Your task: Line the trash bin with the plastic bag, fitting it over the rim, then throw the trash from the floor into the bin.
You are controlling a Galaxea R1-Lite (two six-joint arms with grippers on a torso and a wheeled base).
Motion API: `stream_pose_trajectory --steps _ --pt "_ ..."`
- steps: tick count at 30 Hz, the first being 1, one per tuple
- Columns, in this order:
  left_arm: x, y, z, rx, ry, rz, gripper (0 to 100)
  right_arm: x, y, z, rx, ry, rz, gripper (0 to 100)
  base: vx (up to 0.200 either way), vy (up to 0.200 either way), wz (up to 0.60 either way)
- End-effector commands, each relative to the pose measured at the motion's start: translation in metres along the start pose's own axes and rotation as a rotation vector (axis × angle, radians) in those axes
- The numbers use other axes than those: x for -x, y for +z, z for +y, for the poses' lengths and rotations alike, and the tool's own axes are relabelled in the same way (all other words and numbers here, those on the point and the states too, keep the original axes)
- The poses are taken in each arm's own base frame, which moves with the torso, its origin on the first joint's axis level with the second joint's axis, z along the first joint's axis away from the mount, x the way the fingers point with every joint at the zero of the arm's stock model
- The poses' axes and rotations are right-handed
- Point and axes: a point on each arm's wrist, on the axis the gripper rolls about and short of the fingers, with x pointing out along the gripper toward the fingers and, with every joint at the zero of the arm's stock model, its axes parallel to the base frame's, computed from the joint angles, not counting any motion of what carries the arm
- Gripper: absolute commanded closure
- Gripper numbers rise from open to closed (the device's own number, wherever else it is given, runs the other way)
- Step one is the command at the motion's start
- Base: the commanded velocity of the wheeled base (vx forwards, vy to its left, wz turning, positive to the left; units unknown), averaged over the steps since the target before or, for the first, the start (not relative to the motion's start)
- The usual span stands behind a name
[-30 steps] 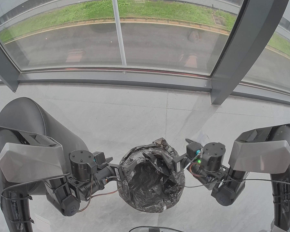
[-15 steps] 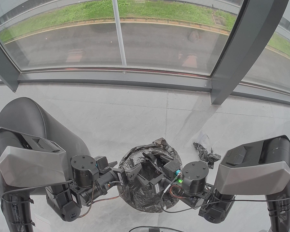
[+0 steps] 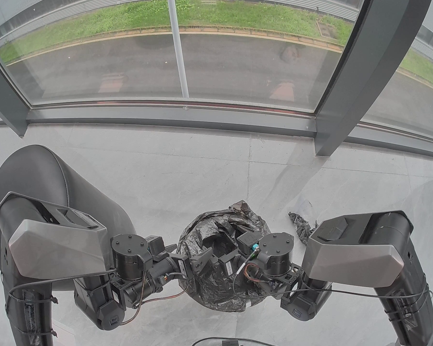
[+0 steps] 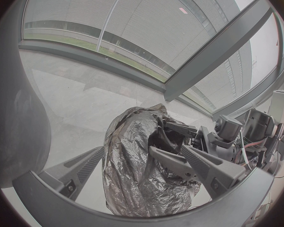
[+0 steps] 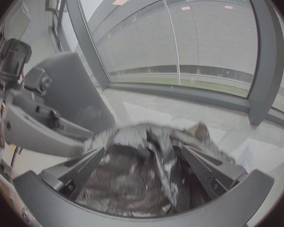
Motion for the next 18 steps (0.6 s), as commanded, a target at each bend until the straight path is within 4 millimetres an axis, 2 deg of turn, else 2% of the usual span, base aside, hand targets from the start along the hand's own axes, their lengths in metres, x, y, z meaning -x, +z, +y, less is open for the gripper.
stream_pose_trajectory --steps 1,7,13,18 --pt "-0.002 -0.004 0.002 0.000 0.005 0.010 0 -0.005 -0.014 -0.002 0.002 -0.008 0.024 0 0.000 0.000 0.00" --pt "-0.002 -0.003 0.002 0.002 0.005 0.010 0 -0.004 -0.020 -0.001 0.005 -0.007 0.039 0 0.000 0.000 0.00" --pt "-0.002 -0.004 0.002 0.002 0.005 0.012 0 0.002 -0.028 0.008 0.015 0.018 0.071 0 0.000 0.000 0.00" --pt "-0.002 -0.003 0.002 0.002 0.005 0.010 0 -0.003 -0.047 0.012 0.022 0.021 0.098 0 0.000 0.000 0.00"
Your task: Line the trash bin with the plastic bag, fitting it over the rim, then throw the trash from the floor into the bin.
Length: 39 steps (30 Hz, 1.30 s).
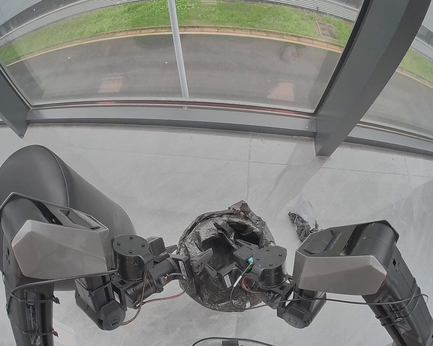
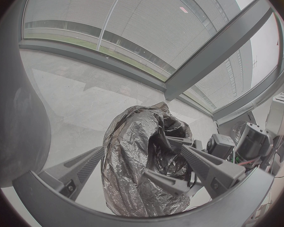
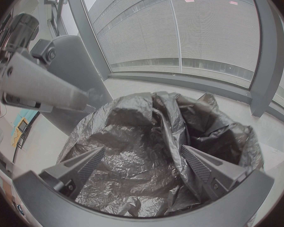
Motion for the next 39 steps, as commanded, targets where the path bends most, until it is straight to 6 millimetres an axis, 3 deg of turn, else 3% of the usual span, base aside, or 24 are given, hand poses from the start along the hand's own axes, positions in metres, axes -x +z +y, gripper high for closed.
stream_pose_trajectory --steps 1,11,16,18,21,24,25,27,29,31,33,34,35,36,39 --pt "0.000 0.000 0.000 0.001 0.000 0.002 0 -0.005 -0.017 0.003 0.007 -0.002 0.028 0 0.000 0.000 0.00" --pt "0.000 -0.001 0.000 0.002 0.001 0.003 0 -0.006 -0.016 0.003 0.009 -0.016 0.029 0 0.000 0.000 0.00" --pt "0.003 0.004 -0.002 0.000 0.003 -0.013 0 -0.001 0.005 0.000 0.000 -0.038 -0.019 0 0.000 0.000 0.00" --pt "0.006 0.007 -0.003 -0.001 0.000 -0.021 0 0.005 0.015 0.000 -0.002 -0.057 -0.033 0 0.000 0.000 0.00" --pt "0.018 0.017 -0.014 -0.006 -0.030 -0.049 0 0.035 0.046 0.009 -0.005 -0.039 -0.088 0 0.000 0.000 0.00" --pt "0.032 0.032 -0.022 -0.011 -0.063 -0.094 0 0.061 0.066 0.008 -0.018 -0.028 -0.125 0 0.000 0.000 0.00" --pt "0.032 0.032 -0.022 -0.011 -0.063 -0.094 0 0.061 0.066 0.008 -0.018 -0.028 -0.125 0 0.000 0.000 0.00" --pt "0.049 0.046 -0.032 -0.016 -0.114 -0.136 0 0.084 0.085 -0.001 -0.043 -0.035 -0.149 0 0.000 0.000 0.00" --pt "0.061 0.052 -0.037 -0.020 -0.146 -0.151 0 0.093 0.095 -0.011 -0.084 -0.057 -0.171 0 0.000 0.000 0.00" --pt "0.069 0.056 -0.039 -0.023 -0.173 -0.156 0 0.095 0.099 -0.035 -0.110 -0.120 -0.179 0 0.000 0.000 0.00" --pt "0.075 0.057 -0.038 -0.023 -0.182 -0.153 0 0.092 0.097 -0.068 -0.126 -0.198 -0.179 0 0.000 0.000 0.00" --pt "0.075 0.057 -0.038 -0.023 -0.182 -0.153 0 0.092 0.097 -0.068 -0.126 -0.198 -0.179 0 0.000 0.000 0.00" --pt "0.075 0.056 -0.033 -0.021 -0.167 -0.147 0 0.087 0.095 -0.100 -0.137 -0.236 -0.179 0 0.000 0.000 0.00" --pt "0.076 0.056 -0.032 -0.019 -0.162 -0.148 0 0.082 0.093 -0.115 -0.141 -0.246 -0.175 0 0.000 0.000 0.00" --pt "0.074 0.055 -0.030 -0.017 -0.155 -0.142 0 0.070 0.089 -0.147 -0.167 -0.300 -0.154 0 0.000 0.000 0.00"
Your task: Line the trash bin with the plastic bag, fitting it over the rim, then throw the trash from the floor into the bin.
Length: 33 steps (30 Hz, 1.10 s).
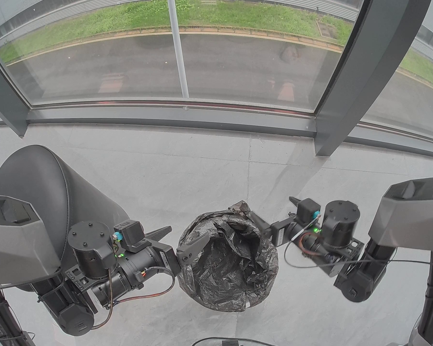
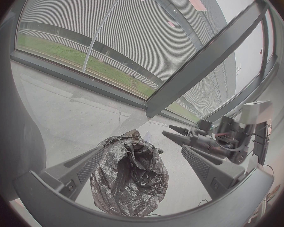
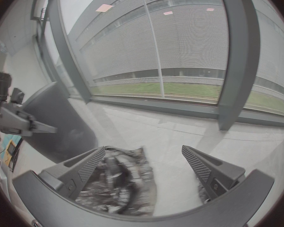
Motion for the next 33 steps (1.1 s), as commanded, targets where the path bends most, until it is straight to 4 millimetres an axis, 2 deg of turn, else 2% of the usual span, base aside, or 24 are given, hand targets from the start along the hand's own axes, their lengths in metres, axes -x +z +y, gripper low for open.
stream_pose_trajectory --steps 1,14,16,23,28,33 --pt "0.010 0.006 0.002 0.001 -0.002 -0.011 0 -0.027 0.006 -0.080 -0.069 -0.152 -0.004 0 0.000 0.000 0.00" --pt "0.008 -0.003 0.005 -0.005 0.008 0.026 0 -0.048 -0.033 -0.120 -0.116 -0.248 0.095 0 0.000 0.000 0.00" --pt "0.008 -0.003 0.005 -0.005 0.007 0.028 0 -0.056 -0.041 -0.129 -0.142 -0.279 0.125 0 0.000 0.000 0.00" --pt "0.009 -0.005 0.004 -0.005 0.001 0.039 0 -0.063 -0.042 -0.132 -0.219 -0.297 0.203 0 0.000 0.000 0.00" --pt "0.009 -0.007 0.004 -0.006 0.002 0.045 0 -0.068 -0.045 -0.142 -0.224 -0.322 0.250 0 0.000 0.000 0.00" --pt "0.007 -0.009 0.005 -0.004 0.005 0.054 0 -0.081 -0.039 -0.160 -0.232 -0.366 0.332 0 0.000 0.000 0.00"
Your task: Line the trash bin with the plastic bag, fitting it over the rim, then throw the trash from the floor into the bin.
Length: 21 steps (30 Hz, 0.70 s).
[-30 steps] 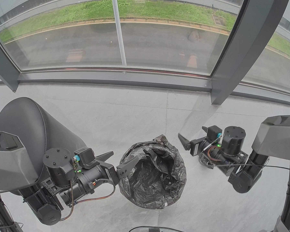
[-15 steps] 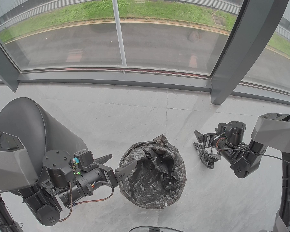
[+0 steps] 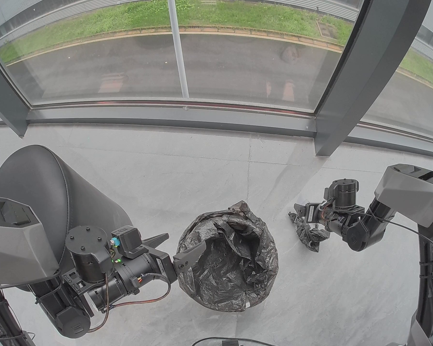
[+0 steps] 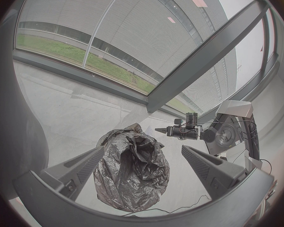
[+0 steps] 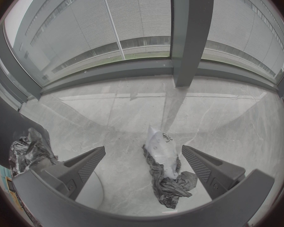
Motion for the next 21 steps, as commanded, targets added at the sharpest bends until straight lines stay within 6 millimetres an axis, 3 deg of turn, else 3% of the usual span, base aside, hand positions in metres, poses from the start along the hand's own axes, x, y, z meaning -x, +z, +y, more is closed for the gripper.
stream_pose_trajectory --steps 1,13,21 --pt "-0.003 -0.004 0.002 0.004 0.006 0.017 0 -0.014 0.018 -0.010 -0.009 -0.043 0.024 0 0.000 0.000 0.00" --pt "-0.004 -0.006 0.004 0.005 0.012 0.025 0 -0.050 0.018 -0.015 0.028 -0.062 0.038 0 0.000 0.000 0.00" --pt "-0.004 -0.007 0.003 0.006 0.007 0.026 0 -0.064 -0.007 -0.025 0.031 -0.103 0.084 0 0.000 0.000 0.00"
